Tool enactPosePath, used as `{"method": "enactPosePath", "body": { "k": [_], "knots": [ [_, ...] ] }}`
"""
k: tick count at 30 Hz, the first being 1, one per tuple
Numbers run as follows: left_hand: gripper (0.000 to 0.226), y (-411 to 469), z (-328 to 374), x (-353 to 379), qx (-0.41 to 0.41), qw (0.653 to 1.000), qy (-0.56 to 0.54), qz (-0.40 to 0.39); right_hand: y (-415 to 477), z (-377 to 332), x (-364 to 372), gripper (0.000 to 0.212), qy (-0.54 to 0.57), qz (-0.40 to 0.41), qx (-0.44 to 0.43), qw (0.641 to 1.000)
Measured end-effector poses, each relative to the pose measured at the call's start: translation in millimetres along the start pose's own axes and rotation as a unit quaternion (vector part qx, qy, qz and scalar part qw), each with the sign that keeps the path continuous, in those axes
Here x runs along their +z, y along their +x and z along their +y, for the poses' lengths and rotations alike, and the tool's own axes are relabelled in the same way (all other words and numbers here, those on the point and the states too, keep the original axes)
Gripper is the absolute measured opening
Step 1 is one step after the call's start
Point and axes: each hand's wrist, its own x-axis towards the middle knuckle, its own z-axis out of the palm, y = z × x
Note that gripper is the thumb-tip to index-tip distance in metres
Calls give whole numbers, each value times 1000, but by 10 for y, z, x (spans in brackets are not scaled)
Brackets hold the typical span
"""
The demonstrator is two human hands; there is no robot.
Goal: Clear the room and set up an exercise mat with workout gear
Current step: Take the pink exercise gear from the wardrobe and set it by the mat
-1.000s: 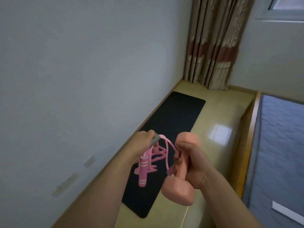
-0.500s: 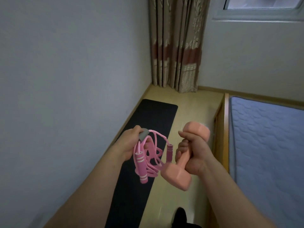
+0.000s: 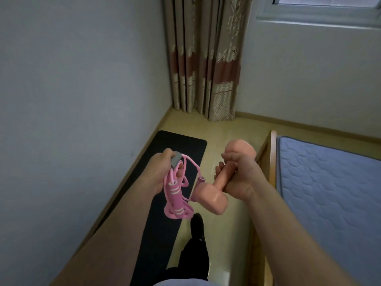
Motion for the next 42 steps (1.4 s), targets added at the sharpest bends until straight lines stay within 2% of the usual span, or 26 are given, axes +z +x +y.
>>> {"method": "enactPosePath", "body": {
  "k": [3, 7, 11, 16, 21, 26, 33, 39, 42],
  "knots": [
    [31, 753, 339, 245, 2, 1000, 2, -24, 596, -506, 193, 29, -27, 38, -7, 999],
    [33, 1550, 861, 542, 3, 998, 24, -53, 1317, -1166, 474, 20, -52, 83, -2, 995],
    [30, 2130, 1387, 870, 10, 997, 28, -77, 1954, -1752, 679, 27, -75, 125, -24, 989],
    [32, 2847, 1852, 1152, 34, 996, 43, -65, 2608, -2331, 864, 31, -85, 138, -35, 986],
    [34, 3442, 2082, 1370, 38, 995, 38, -81, 3252, -2783, 1043, 23, -91, 143, -43, 985],
    [28, 4137, 2082, 1574, 1, 998, 32, -52, 4229, -3203, 1143, 19, -135, 134, -17, 982],
    [32, 5048, 1864, 1872, -97, 994, 32, 48, 5695, -3619, 1213, 12, -270, 136, 72, 951],
    [15, 5649, 1249, 2074, -120, 980, -16, 157, 6856, -3394, 1104, 18, -357, 139, 108, 917],
    [22, 5960, 794, 2092, -123, 973, 15, 195, 7405, -3081, 902, 23, -373, 133, 116, 911]
  ]
}}
